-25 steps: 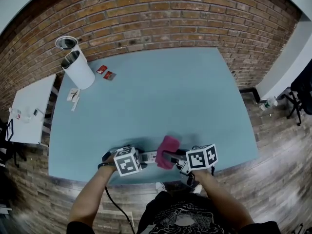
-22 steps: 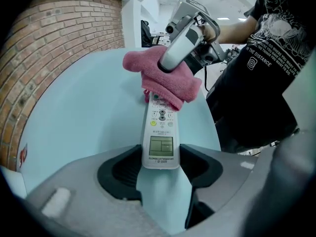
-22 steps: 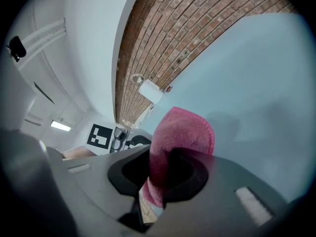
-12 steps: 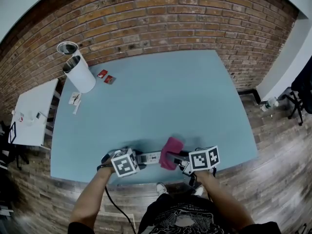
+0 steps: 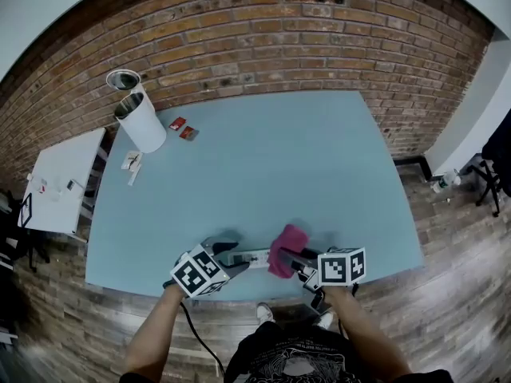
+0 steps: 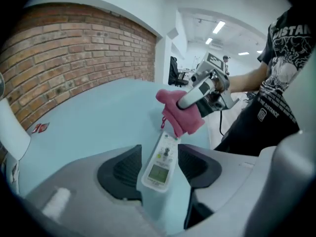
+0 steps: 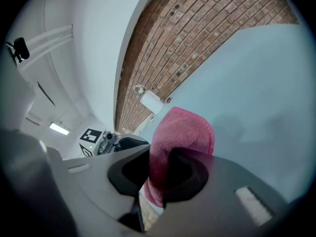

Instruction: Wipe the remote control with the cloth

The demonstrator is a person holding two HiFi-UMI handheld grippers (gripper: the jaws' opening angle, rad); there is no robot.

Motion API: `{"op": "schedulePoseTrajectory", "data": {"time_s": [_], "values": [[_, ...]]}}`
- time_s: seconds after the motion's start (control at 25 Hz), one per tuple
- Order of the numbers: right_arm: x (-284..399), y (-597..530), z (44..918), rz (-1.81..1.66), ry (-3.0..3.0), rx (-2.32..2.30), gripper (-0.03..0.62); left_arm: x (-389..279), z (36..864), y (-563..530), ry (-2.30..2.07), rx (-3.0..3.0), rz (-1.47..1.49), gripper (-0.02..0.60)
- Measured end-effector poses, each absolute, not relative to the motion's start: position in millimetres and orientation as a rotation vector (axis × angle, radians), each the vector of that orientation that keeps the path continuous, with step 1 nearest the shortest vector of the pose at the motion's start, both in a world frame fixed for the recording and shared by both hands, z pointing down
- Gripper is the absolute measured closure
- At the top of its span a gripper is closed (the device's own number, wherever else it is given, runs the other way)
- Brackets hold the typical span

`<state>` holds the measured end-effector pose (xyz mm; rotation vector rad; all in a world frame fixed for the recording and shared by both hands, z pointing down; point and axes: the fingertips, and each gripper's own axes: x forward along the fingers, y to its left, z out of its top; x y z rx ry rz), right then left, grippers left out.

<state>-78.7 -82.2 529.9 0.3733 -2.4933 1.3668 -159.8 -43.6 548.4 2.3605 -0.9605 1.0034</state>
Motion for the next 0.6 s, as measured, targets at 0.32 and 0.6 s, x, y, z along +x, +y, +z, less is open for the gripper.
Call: {"op": "schedulePoseTrajectory", "data": {"time_s": [0.32,0.6], "values": [[-50.7,-118.3,467.4,0.962,-2.693,0.631,0.537,-115.2,470.6,-79.4,-1.286,2.438,0.586,0.382],[-26.1,-128.9,425.9,0.593,-2.793,0.747,0.537,-85.1,432.7,-89.6,-1.467,2.396,0.380,0.396]]}}
